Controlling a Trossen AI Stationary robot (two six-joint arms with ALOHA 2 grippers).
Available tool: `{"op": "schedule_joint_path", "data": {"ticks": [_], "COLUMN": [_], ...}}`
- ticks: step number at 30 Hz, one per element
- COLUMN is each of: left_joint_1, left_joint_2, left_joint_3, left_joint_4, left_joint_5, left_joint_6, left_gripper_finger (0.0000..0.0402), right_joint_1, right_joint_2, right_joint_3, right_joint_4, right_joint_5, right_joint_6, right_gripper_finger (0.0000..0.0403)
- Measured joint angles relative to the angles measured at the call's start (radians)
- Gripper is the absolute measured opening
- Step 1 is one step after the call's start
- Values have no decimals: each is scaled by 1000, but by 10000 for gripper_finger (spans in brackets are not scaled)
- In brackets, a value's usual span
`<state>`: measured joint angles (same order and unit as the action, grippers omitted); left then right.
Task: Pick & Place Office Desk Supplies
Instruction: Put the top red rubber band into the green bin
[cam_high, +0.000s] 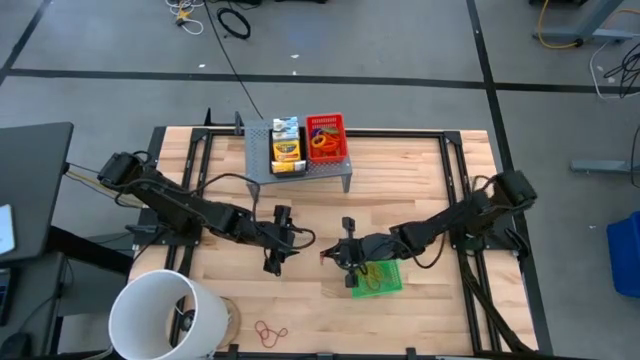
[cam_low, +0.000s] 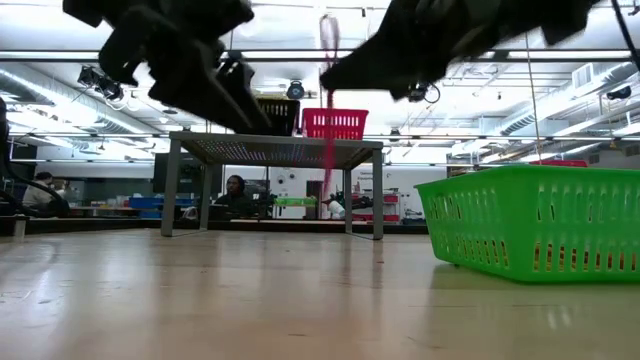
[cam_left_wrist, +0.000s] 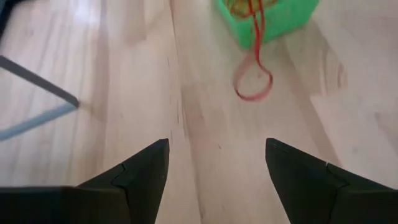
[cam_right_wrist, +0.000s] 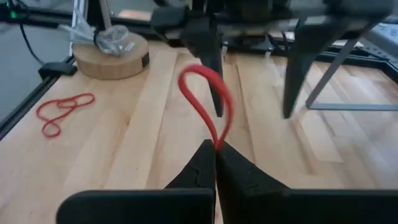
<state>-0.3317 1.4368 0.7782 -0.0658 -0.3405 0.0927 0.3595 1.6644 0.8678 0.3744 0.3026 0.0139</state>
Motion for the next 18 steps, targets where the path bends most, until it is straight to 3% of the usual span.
{"op": "schedule_joint_path", "data": {"ticks": [5, 11, 18], "left_joint_1": [12, 14, 13], "left_joint_2": [0, 0, 8], "left_joint_3": [-51, -98, -110], "left_joint_4": [12, 38, 42], "left_joint_5": [4, 18, 28], "left_joint_6": [-30, -62, -82], "left_gripper_finger": [270, 270, 270], "right_joint_1": [51, 115, 138], "right_joint_2": [-94, -110, -94], "right_joint_3": [144, 354, 337], "right_joint_4": [-426, -948, -1116], "right_joint_5": [34, 12, -109], "right_joint_6": [40, 160, 299], "right_gripper_finger": [0, 0, 0]}}
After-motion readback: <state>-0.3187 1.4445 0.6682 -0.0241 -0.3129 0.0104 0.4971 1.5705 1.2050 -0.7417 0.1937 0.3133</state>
